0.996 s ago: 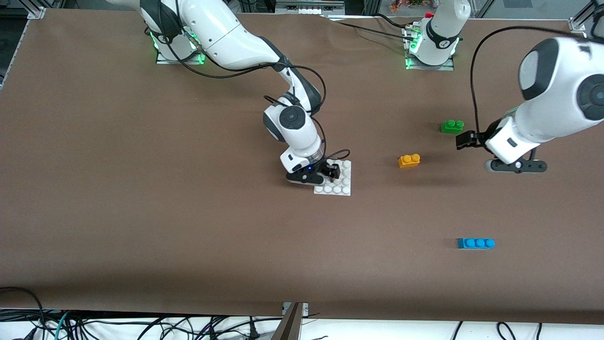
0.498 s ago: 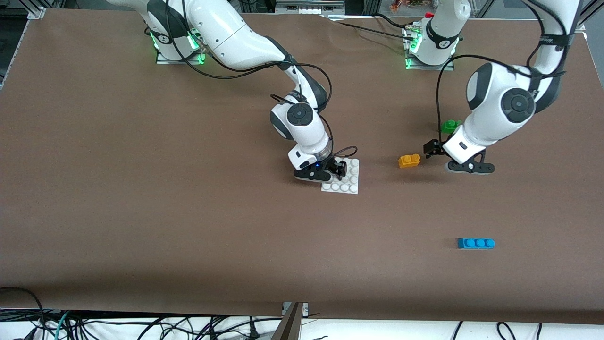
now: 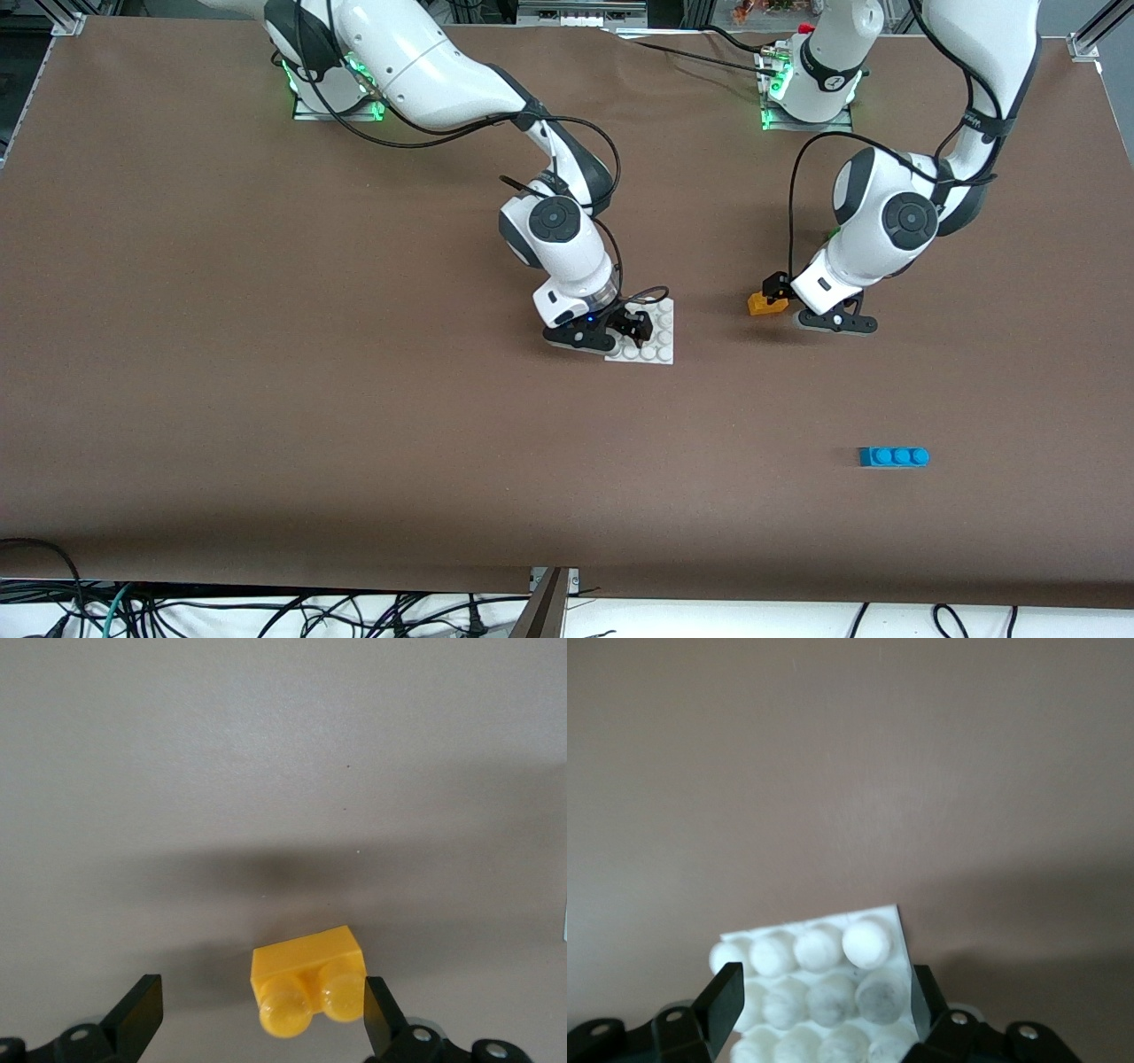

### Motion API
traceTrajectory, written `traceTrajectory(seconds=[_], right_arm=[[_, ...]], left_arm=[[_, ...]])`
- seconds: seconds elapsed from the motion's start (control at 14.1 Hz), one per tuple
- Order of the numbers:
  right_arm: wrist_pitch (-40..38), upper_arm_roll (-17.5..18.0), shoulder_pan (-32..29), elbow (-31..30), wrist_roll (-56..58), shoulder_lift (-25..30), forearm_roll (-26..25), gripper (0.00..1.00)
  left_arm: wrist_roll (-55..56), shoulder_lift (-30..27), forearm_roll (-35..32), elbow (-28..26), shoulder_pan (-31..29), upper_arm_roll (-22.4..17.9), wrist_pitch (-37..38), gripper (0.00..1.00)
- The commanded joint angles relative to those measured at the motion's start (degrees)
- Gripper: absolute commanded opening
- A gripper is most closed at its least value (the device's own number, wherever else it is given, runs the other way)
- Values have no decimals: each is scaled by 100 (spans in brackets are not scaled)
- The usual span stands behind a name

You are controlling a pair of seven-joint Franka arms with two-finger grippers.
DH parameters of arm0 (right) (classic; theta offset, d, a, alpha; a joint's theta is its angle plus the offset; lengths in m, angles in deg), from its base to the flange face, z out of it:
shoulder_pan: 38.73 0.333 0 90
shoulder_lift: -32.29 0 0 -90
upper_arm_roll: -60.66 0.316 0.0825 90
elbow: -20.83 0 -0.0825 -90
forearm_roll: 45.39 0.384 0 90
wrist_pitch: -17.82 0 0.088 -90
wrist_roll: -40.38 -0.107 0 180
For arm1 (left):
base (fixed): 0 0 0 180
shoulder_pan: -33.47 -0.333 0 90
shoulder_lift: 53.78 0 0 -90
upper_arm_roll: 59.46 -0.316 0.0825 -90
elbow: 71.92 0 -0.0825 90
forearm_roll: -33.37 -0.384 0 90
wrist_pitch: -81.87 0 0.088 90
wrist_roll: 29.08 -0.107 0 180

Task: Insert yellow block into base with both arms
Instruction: 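Grasp the yellow block with the left gripper while the right gripper withdraws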

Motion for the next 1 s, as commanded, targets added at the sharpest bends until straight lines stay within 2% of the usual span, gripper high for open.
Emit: traceTrajectory(seconds=[0.0,0.07,0.21,0.28,0.5,0.64,0.92], right_arm=[[-688,256,-497,-158,328,726,41,91],[-1021,247,-664,-236,539,998,41,98],[-1820,239,-1068,-412,1362,1613,41,99],[-2129,239,-1357,-691,1837,2034,41,99],[-2928,265,-2193,-1361,2920,3151,50,99],[-3597,274,-2650,-1511,3352,3626,50,99],[-4353,274,-3424,-2038,4370,4479,50,99]], left_arm=[[513,17,66,6,359,-29,-77,100],[558,43,66,24,360,-20,-77,100],[672,87,66,6,369,-29,-85,100],[672,140,57,6,369,-29,-94,100],[699,246,-390,6,334,-38,-173,100],[821,246,-418,6,325,-38,-173,100],[839,272,-435,-2,343,-38,-173,100]])
